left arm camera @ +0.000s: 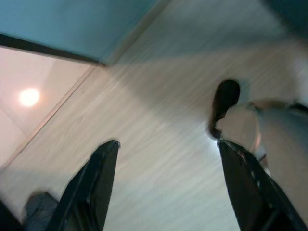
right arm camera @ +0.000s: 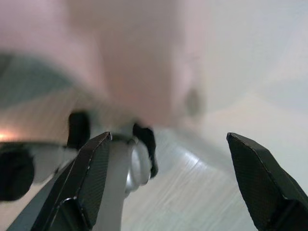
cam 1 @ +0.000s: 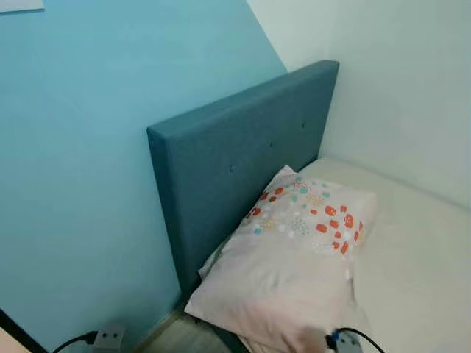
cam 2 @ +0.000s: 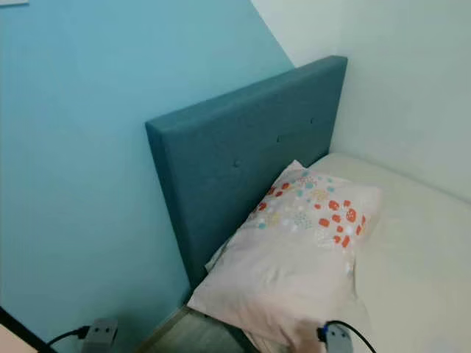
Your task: Clean up the room
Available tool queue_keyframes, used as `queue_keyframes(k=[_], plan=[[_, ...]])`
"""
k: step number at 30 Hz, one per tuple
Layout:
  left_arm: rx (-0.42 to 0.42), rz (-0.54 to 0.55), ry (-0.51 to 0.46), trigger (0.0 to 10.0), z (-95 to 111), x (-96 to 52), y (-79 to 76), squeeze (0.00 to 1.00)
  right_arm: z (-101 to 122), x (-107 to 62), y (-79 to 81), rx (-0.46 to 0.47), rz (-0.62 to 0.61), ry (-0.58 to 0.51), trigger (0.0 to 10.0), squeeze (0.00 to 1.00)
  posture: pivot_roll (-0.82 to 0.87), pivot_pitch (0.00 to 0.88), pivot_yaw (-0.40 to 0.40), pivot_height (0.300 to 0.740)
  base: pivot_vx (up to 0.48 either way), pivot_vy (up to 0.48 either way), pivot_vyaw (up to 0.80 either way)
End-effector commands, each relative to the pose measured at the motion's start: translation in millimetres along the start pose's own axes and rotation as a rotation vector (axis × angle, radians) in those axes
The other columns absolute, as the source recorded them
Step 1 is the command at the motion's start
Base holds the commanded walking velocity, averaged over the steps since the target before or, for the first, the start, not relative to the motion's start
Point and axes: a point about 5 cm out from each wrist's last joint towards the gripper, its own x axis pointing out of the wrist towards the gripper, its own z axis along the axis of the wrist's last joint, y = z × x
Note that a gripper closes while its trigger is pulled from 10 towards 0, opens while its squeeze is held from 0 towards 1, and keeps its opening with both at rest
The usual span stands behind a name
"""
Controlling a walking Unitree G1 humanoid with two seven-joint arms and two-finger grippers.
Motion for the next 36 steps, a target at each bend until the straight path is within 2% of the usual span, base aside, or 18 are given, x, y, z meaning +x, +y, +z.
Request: queue_keyframes(k=[1, 9, 19, 22, 26, 28, 31, 32, 33, 34, 36], plan=[[0.003, -0.008, -0.014, 10.0, 6, 0.5, -1.4, 0.0, 7, 1.2, 1.9, 0.014, -0.004, -0.012, 10.0, 0.0, -0.09, 0.0, -0.011, 0.74, 0.0, 0.0, 0.0], [0.009, -0.013, -0.007, 10.0, 3, 0.3, -1.7, 0.0, 25, 1.4, -4.8, 0.032, -0.046, -0.078, 10.0, 0.0, -0.1, 0.0, -0.01, 0.715, 0.0, 0.0, 0.0], [0.013, -0.019, -0.004, 10.0, 1, 0.1, -2.5, 0.0, 50, 1.6, -2.6, 0.072, -0.016, -0.169, 10.0, 0.0, -0.1, 0.0, -0.011, 0.68, 0.0, 0.0, 0.0], [0.019, -0.021, -0.004, 10.0, 1, 0.0, -2.1, 0.0, 63, -0.6, -14.0, 0.079, -0.07, -0.205, 10.0, 0.0, -0.1, 0.0, -0.012, 0.665, 0.0, 0.0, 0.0], [0.022, -0.023, -0.006, 10.0, 0, 0.0, -2.1, 0.0, 69, -2.9, -25.1, 0.069, -0.131, -0.209, 10.0, 0.0, -0.1, 0.0, -0.012, 0.65, 0.0, 0.0, 0.0], [0.005, -0.034, -0.024, 10.0, 2, -0.1, -2.9, 0.0, 73, -4.8, -32.9, 0.07, -0.166, -0.217, 10.0, 0.0, -0.11, 0.0, -0.013, 0.64, 0.0, 0.0, 0.0], [-0.095, -0.104, -0.109, 10.0, 15, -0.2, -8.8, 0.0, 75, -6.7, -40.0, 0.07, -0.191, -0.22, 10.0, 0.0, -0.11, 0.0, -0.015, 0.625, 0.0, 0.0, 0.0], [-0.095, -0.104, -0.109, 10.0, 15, -0.2, -8.8, 0.0, 75, -6.7, -40.0, 0.07, -0.191, -0.22, 10.0, 0.0, -0.11, 0.0, -0.015, 0.625, 0.0, 0.0, 0.0], [-0.147, -0.131, -0.174, 10.0, 27, -0.6, -9.4, 0.0, 78, -7.1, -40.8, 0.078, -0.185, -0.228, 10.0, 0.0, -0.11, 0.0, -0.015, 0.615, 0.0, 0.0, 0.0], [-0.147, -0.131, -0.174, 10.0, 27, -0.6, -9.4, 0.0, 78, -7.1, -40.8, 0.078, -0.185, -0.228, 10.0, 0.0, -0.11, 0.0, -0.015, 0.615, 0.0, 0.0, 0.0], [-0.181, -0.141, -0.273, 10.0, 51, -2.0, -4.8, 0.0, 86, -6.7, -35.0, 0.091, -0.132, -0.262, 10.0, 0.0, -0.11, 0.0, -0.015, 0.6, 0.0, 0.0, 0.0]])
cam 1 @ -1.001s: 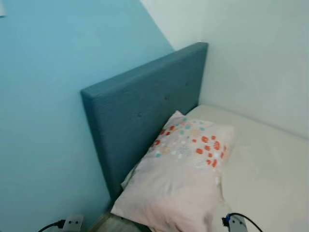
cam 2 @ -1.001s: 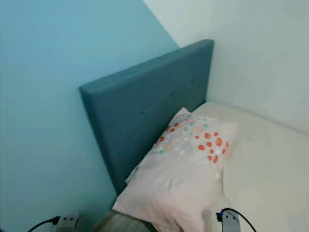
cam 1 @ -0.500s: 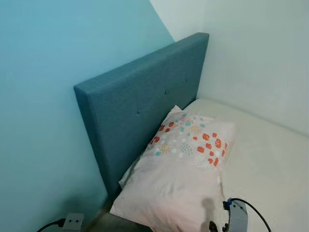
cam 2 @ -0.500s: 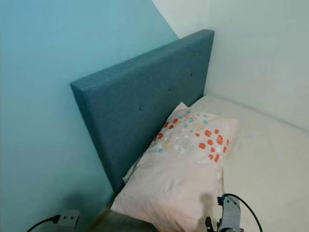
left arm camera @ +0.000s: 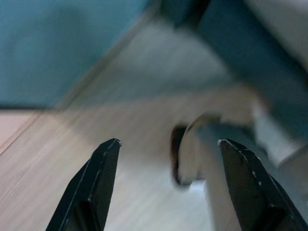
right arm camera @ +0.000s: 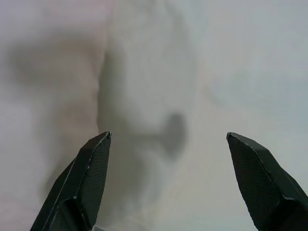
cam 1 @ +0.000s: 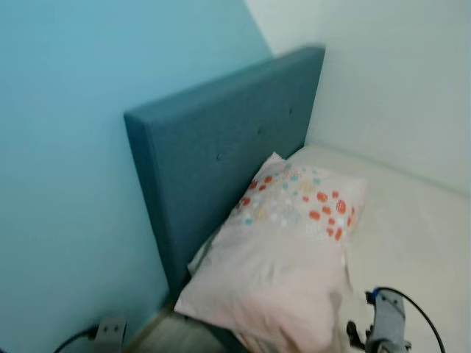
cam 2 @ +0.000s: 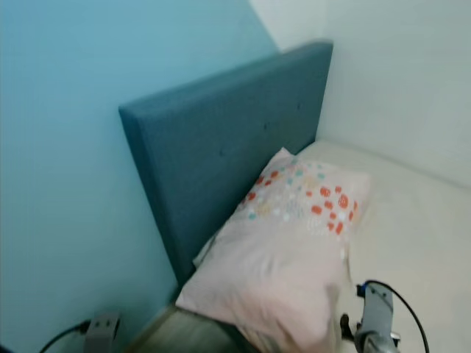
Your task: Clean up the room
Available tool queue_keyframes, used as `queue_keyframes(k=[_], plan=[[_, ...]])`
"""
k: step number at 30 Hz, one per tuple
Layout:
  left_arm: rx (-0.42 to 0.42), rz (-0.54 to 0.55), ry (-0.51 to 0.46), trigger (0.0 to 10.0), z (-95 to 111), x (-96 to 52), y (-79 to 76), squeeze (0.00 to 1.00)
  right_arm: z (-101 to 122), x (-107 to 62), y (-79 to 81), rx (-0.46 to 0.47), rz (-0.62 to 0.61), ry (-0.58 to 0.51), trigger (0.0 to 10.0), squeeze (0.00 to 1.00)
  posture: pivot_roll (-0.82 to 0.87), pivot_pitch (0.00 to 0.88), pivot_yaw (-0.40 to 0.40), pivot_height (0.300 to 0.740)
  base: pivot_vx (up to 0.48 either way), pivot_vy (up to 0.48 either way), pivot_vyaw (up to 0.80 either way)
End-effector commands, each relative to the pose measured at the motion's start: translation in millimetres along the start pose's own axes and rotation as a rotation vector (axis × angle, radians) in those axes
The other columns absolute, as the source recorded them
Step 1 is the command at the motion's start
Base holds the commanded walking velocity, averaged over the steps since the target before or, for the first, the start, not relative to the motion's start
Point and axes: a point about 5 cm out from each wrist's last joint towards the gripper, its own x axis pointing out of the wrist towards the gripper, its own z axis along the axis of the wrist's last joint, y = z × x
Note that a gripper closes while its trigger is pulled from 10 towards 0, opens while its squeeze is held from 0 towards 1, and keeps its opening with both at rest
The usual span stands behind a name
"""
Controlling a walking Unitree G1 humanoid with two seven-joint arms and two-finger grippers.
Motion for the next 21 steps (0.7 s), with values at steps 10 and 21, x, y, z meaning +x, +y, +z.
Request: queue_keyframes(k=[10, 21], plan=[[0.006, -0.056, -0.219, 10.0, 59, 5.5, -4.4, 0.0, 43, 1.4, 19.1, 0.123, 0.181, -0.217, 10.0, 0.0, -0.11, 0.0, -0.013, 0.55, 0.0, 0.0, 0.0], [0.062, -0.083, -0.171, 10.0, 44, 5.7, -12.0, 0.0, 65, -3.2, 62.0, -0.065, 0.483, -0.273, 10.0, 0.0, -0.12, 0.0, 0.003, 0.542, 0.0, 0.0, 0.0]])
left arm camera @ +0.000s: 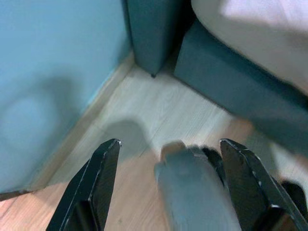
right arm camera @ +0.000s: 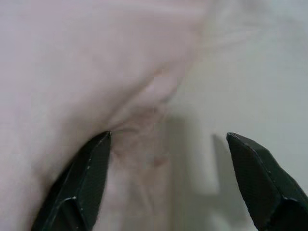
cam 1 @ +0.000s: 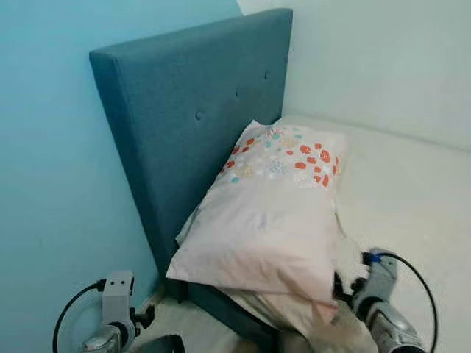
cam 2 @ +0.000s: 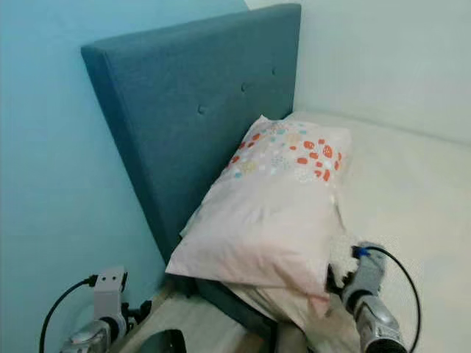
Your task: Clean up the room
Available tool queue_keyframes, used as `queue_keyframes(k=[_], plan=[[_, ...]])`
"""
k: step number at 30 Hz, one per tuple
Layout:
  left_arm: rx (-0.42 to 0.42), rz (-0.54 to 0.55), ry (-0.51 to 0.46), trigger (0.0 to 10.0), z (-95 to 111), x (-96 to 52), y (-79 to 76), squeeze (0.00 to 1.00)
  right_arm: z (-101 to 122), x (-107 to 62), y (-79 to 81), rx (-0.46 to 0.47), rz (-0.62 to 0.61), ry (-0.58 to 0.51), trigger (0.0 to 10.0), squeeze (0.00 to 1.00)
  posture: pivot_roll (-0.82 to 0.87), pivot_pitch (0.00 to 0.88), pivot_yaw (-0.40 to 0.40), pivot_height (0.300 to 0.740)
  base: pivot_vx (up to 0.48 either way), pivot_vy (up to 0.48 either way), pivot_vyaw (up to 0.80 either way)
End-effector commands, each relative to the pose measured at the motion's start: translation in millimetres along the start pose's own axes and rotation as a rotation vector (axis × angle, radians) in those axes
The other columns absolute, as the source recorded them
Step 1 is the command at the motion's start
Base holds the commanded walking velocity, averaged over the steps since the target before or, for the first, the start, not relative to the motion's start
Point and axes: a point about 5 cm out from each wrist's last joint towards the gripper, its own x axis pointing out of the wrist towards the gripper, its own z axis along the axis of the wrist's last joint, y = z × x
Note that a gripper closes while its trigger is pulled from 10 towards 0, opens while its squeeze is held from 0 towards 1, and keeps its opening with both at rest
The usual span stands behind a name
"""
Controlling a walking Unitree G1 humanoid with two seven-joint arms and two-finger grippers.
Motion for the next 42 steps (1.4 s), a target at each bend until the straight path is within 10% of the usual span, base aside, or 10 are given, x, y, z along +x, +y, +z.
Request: queue_keyframes(k=[1, 13, 25, 30, 37, 42], plan=[[0.034, -0.012, 0.032, 10.0, -10, -2.7, -1.2, 0.0, -4, 10.5, 36.5, -0.13, 0.229, 0.085, 10.0, 0.0, -0.11, 0.0, -0.001, 0.542, 0.0, 0.0, 0.0], [0.063, 0.019, 0.104, 10.0, -39, -18.2, 17.3, 0.0, 67, 34.5, 69.7, -0.152, 0.269, -0.154, 10.0, 0.0, -0.06, 0.0, -0.005, 0.542, 0.0, 0.0, 0.0], [0.057, 0.043, 0.108, 10.0, -48, -25.6, 26.3, 0.0, 113, 43.0, 99.7, 0.264, 0.37, -0.368, 10.0, 0.0, -0.01, 0.0, -0.018, 0.542, 0.0, 0.0, 0.0], [0.052, 0.044, 0.103, 10.0, -47, -25.1, 25.4, 0.0, 90, 43.4, 106.7, 0.325, 0.391, -0.314, 10.0, 0.0, -0.01, 0.0, -0.02, 0.542, 0.0, 0.0, 0.0], [0.052, 0.029, 0.097, 10.0, -46, -22.8, 19.5, 0.0, 10, 35.3, 116.2, 0.03, 0.414, 0.046, 10.0, 0.0, -0.03, 0.0, -0.02, 0.542, 0.0, 0.0, 0.0], [0.032, 0.025, 0.078, 10.0, -41, -20.0, 16.7, 0.0, -10, 27.1, 100.5, 0.025, 0.406, 0.139, 10.0, 0.0, -0.05, 0.0, -0.017, 0.542, 0.0, 0.0, 0.0]])
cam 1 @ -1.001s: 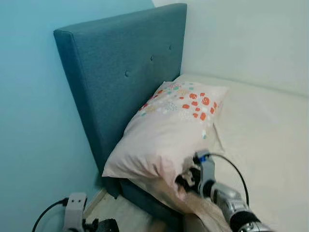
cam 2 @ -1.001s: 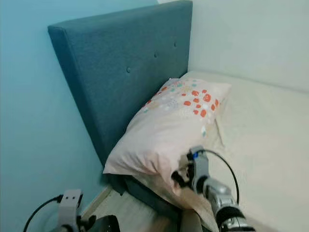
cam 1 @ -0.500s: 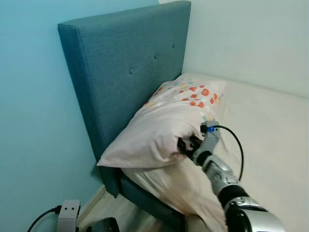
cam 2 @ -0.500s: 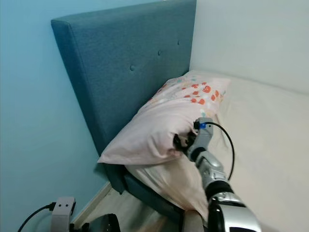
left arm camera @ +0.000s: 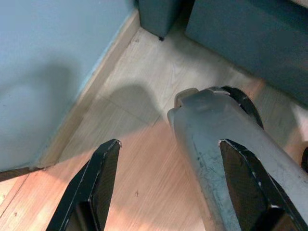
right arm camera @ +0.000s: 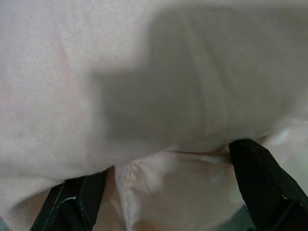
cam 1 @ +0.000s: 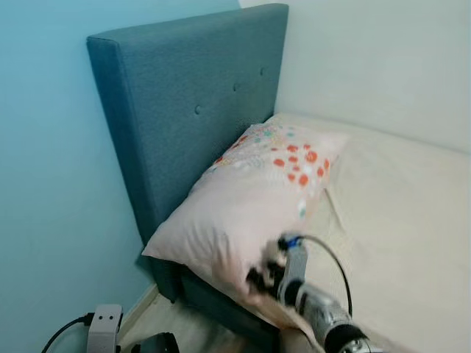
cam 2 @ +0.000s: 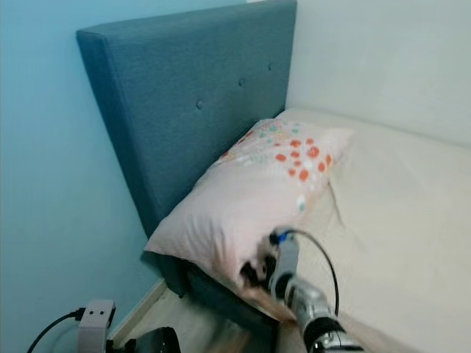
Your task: Clean up the room
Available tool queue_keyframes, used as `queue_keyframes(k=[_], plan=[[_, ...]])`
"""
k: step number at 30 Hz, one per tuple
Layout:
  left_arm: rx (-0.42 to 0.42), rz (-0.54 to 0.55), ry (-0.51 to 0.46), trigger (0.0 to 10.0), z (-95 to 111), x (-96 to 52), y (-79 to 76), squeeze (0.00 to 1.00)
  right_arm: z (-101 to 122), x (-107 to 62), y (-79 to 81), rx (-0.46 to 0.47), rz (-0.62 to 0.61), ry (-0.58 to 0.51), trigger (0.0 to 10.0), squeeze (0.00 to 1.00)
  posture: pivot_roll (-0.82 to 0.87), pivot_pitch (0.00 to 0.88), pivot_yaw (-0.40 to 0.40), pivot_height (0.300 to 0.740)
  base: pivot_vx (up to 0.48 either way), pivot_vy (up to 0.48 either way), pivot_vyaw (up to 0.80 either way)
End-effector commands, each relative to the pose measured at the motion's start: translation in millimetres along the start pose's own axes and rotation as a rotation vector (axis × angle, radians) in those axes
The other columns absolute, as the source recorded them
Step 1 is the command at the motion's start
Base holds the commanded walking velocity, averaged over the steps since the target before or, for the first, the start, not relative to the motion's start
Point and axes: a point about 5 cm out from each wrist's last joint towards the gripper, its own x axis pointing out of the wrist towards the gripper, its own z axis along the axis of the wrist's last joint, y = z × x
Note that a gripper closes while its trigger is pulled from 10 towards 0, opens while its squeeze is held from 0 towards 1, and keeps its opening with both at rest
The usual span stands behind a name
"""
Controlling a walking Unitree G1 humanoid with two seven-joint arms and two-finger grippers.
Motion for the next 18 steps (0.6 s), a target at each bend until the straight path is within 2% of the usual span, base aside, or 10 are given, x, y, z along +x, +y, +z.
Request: queue_keyframes(k=[1, 6, 8, 11, 14, 15, 16, 18], plan=[[-0.007, -0.007, -0.003, 10.0, 1, 0.9, -2.1, 0.0, -3, -1.0, 0.5, -0.006, 0.022, 0.025, 10.0, 0.0, -0.05, 0.0, -0.017, 0.542, 0.0, 0.0, 0.0], [-0.088, -0.006, -0.078, 10.0, 22, 7.0, -4.2, 0.0, 3, -11.3, -15.4, -0.015, -0.022, -0.007, 10.0, 0.0, -0.06, 0.0, -0.019, 0.542, 0.0, 0.0, 0.0], [-0.145, -0.015, -0.145, 10.0, 40, 11.3, -5.7, 0.0, 15, -19.2, -29.3, 0.001, -0.096, -0.084, 10.0, 0.0, -0.06, 0.0, -0.02, 0.542, 0.0, 0.0, 0.0], [-0.166, -0.025, -0.172, 10.0, 48, 12.9, -7.0, 0.0, 21, -23.4, -35.6, 0.005, -0.129, -0.118, 10.0, 0.0, -0.06, 0.0, -0.021, 0.542, 0.0, 0.0, 0.0], [-0.263, -0.057, -0.243, 10.0, 68, 16.4, -10.2, 0.0, 37, -41.4, -61.0, -0.06, -0.314, -0.149, 10.0, 0.0, -0.06, 0.0, -0.022, 0.542, 0.0, 0.0, 0.0], [-0.263, -0.057, -0.243, 10.0, 68, 16.4, -10.2, 0.0, 37, -41.4, -61.0, -0.06, -0.314, -0.149, 10.0, 0.0, -0.06, 0.0, -0.022, 0.542, 0.0, 0.0, 0.0], [-0.306, -0.078, -0.265, 10.0, 73, 17.1, -11.4, 0.0, 43, -49.8, -72.4, -0.072, -0.412, -0.161, 10.0, 0.0, -0.07, 0.0, -0.019, 0.542, 0.0, 0.0, 0.0], [-0.358, -0.133, -0.298, 10.0, 80, 17.5, -13.8, 0.0, 57, -72.0, -95.9, -0.154, -0.63, -0.18, 10.0, 0.0, -0.07, 0.0, -0.019, 0.542, 0.0, 0.0, 0.0]])
